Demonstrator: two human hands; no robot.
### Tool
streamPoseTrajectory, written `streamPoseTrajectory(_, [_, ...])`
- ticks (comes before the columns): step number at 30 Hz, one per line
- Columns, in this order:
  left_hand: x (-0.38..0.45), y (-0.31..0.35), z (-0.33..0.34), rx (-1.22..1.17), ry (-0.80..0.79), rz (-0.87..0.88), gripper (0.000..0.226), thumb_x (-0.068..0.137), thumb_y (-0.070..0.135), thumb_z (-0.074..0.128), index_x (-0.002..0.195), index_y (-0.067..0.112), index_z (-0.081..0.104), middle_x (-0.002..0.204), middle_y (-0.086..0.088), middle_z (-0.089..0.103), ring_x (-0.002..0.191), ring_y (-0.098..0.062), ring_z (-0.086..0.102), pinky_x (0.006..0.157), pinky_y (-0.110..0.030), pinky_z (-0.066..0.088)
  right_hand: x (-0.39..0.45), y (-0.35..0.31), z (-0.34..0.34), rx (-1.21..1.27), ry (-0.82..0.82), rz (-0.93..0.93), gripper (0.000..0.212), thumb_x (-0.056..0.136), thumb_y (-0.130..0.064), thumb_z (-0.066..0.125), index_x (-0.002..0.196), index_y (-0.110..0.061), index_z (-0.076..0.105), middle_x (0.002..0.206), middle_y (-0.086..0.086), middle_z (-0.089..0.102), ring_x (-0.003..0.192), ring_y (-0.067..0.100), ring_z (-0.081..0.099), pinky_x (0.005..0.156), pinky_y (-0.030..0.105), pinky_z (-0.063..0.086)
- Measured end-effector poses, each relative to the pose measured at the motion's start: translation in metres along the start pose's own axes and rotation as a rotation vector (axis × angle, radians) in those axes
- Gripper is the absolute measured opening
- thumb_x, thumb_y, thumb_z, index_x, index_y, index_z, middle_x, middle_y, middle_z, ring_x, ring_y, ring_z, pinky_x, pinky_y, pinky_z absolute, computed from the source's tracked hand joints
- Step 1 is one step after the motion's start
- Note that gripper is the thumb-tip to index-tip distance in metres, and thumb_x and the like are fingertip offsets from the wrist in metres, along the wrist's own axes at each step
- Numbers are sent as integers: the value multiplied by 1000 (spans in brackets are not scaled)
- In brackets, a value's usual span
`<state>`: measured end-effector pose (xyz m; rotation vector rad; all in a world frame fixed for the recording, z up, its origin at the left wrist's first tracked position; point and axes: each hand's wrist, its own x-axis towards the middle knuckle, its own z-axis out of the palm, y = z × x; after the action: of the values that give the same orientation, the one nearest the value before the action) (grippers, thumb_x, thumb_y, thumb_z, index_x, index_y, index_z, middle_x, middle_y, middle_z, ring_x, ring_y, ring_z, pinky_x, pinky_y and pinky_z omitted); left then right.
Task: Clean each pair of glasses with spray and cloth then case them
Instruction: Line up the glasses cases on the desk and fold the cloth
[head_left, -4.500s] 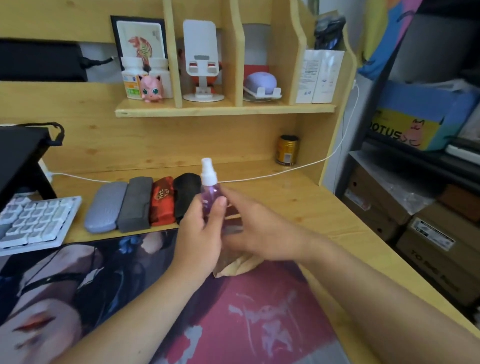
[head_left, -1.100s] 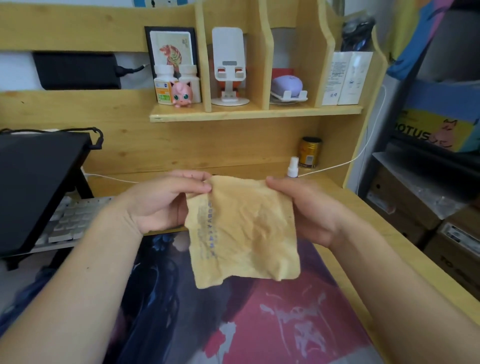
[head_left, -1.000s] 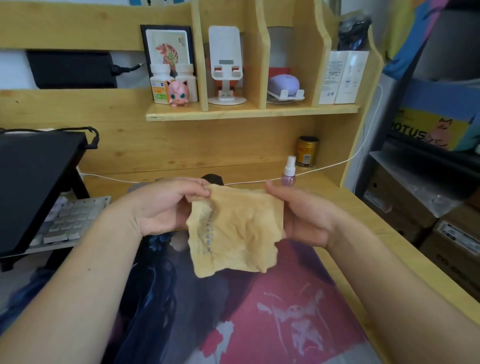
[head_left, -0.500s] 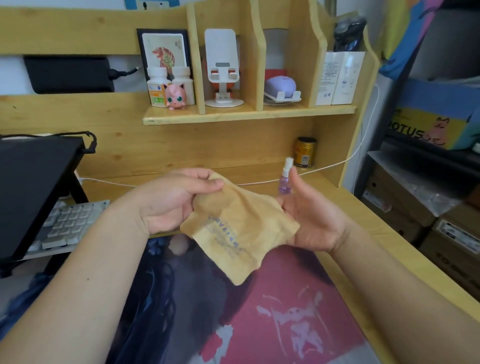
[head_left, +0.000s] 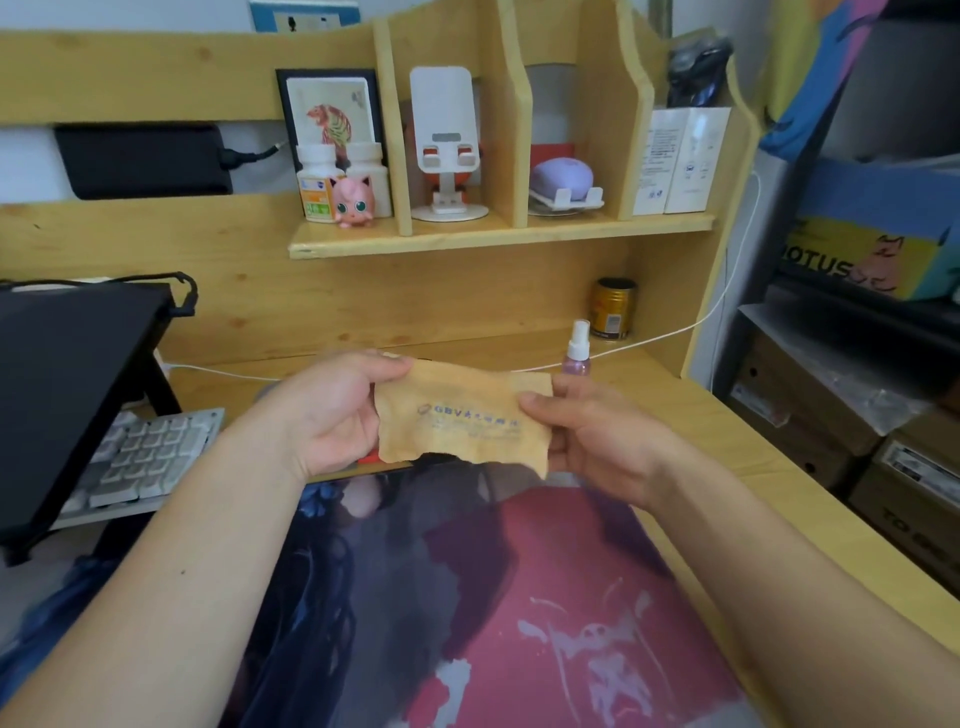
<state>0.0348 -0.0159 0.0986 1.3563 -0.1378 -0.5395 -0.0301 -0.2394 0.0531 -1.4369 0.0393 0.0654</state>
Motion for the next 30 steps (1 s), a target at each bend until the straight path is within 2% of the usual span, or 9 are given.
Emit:
streamPoseTrajectory(4, [-9,10,-8,171,-60,236,15,98,9,56,107,8,67,100,-15,75,76,-19,75,62,-34,64,-11,-24,-11,102,-29,-247,30,99,-4,50,126,-4,61,122,28,66,101,36,65,83,50,58])
streamPoseTrajectory(7, [-16,12,-18,120,-189,374,26,92,7,54,100,13,78,99,-11,77,80,-19,74,65,-31,63,-14,-27,-17,102,-94,-319,26,94,1,49,100,-8,73,91,15,71,79,28,68,66,41,60])
streamPoseTrajectory(11, [-12,0,-24,350,-176,361,47,100,-7,44,79,12,81,95,-15,77,85,-25,73,68,-31,62,-6,-15,-20,-1,-66,-278,42,97,10,34,71,-9,62,73,13,49,64,24,48,54,29,51])
streamPoseTrajectory(16, [-12,2,-22,414,-150,366,41,102,-9,40,89,3,77,100,-17,77,86,-27,73,72,-33,63,-6,-18,-25,-33,-42,-296,38,97,9,34,77,-8,61,80,16,50,69,28,48,55,30,51])
streamPoseTrajectory(18, [-11,1,-23,427,-137,373,42,102,-9,40,89,5,78,101,-17,77,88,-29,73,73,-33,63,-5,-17,-25,-78,6,-278,38,99,6,37,102,-14,69,84,18,57,71,28,57,59,33,54])
streamPoseTrajectory(21, [-11,-2,-23,549,-96,426,48,102,-9,44,93,20,81,104,-10,78,98,-29,74,79,-36,63,-1,-11,-25,-162,42,-268,56,102,4,39,142,-33,50,83,20,55,72,27,61,67,35,56])
streamPoseTrajectory(24, [-15,4,-22,606,-74,509,48,101,-10,47,110,27,76,103,-3,79,95,-20,76,76,-27,61,-4,-15,-26,-258,67,-429,51,102,6,41,130,-33,56,79,38,49,70,40,52,67,48,50])
streamPoseTrajectory(26, [-15,8,-23,653,7,592,45,102,-7,49,116,30,69,99,1,80,93,-15,76,83,-28,60,-9,-24,-23,-319,125,-558,32,103,5,42,119,-20,55,79,42,50,65,50,51,62,57,47])
streamPoseTrajectory(30, [-13,2,-20,747,67,608,37,101,-1,55,108,32,72,98,12,79,94,-17,76,94,-39,57,-10,-23,-19,-331,144,-609,19,101,11,41,102,-6,50,72,42,45,57,54,43,55,54,38])
